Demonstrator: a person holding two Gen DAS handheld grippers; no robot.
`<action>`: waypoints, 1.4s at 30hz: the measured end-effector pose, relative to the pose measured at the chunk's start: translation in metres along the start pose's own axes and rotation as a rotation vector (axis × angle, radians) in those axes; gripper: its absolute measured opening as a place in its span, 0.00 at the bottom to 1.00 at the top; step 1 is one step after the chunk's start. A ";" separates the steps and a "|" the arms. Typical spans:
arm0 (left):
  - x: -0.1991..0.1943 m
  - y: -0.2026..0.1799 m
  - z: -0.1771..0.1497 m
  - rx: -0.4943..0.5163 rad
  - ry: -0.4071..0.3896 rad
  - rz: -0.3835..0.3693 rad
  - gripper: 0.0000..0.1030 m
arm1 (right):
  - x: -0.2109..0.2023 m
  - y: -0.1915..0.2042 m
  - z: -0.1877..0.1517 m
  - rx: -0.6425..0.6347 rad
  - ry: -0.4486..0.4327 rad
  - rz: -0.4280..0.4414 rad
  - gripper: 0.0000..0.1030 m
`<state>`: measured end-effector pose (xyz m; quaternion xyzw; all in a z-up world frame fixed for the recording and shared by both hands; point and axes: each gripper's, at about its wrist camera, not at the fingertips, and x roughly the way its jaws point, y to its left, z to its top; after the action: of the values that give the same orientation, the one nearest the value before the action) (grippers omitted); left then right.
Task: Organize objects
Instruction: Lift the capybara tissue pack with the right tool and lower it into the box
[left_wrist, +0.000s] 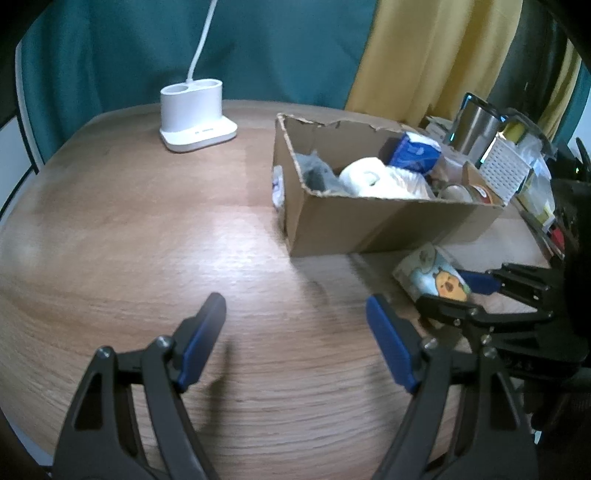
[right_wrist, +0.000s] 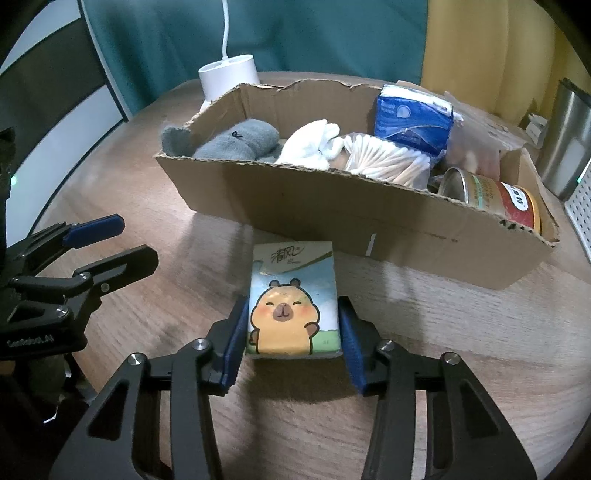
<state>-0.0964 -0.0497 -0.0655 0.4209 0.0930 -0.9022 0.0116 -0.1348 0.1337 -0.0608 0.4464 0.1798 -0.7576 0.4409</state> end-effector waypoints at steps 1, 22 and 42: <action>0.000 -0.001 0.000 0.003 -0.001 0.000 0.78 | -0.002 0.000 -0.001 0.000 -0.003 0.002 0.47; -0.017 -0.025 0.015 0.035 -0.044 -0.008 0.78 | -0.051 -0.010 0.000 0.018 -0.096 0.014 0.47; -0.020 -0.032 0.040 0.052 -0.082 -0.010 0.78 | -0.072 -0.034 0.022 0.044 -0.153 -0.011 0.47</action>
<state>-0.1165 -0.0265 -0.0202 0.3833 0.0708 -0.9209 0.0000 -0.1586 0.1742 0.0069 0.3959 0.1313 -0.7957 0.4391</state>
